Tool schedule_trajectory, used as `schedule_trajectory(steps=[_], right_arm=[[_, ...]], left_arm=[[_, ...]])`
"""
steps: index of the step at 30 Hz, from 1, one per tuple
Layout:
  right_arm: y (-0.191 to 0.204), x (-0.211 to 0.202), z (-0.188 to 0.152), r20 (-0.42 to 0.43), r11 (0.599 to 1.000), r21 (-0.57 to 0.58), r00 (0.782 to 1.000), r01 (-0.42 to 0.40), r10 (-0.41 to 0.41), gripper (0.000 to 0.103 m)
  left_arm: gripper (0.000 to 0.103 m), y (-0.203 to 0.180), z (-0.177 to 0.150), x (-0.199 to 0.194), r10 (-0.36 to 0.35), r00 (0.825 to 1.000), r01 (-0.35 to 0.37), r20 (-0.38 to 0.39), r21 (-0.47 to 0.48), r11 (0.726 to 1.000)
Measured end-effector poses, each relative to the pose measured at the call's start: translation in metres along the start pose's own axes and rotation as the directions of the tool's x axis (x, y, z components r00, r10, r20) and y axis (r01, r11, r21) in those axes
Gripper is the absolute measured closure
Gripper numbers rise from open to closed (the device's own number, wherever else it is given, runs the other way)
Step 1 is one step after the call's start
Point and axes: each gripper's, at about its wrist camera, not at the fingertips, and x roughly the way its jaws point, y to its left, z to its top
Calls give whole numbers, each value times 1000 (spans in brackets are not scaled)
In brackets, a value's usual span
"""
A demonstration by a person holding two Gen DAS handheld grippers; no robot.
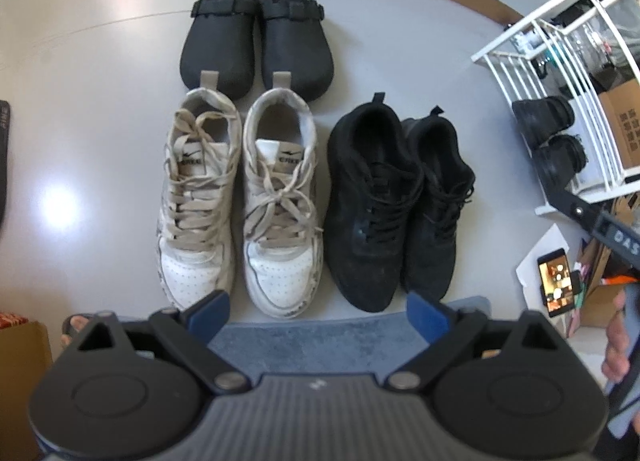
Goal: Organize scattered shoes
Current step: 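Lower the right tool into the pair of black sneakers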
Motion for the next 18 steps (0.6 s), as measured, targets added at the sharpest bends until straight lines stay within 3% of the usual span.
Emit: schedule_trajectory(steps=[6,12,18], right_arm=[[0,24,-15,-15,998,42,999,-37,38,18],[9,45,-40,-30,999,-15,999,-38,37,18],[24,90,-42,17,997,-69,999,-29,30,20]], left_arm=[[6,7,1,8,-16,1000,15,-7,-49,999],[6,7,3,9,-41,999,39,-17,-61,997],[6,5,9,16,-34,999,32,-29,-71,997]])
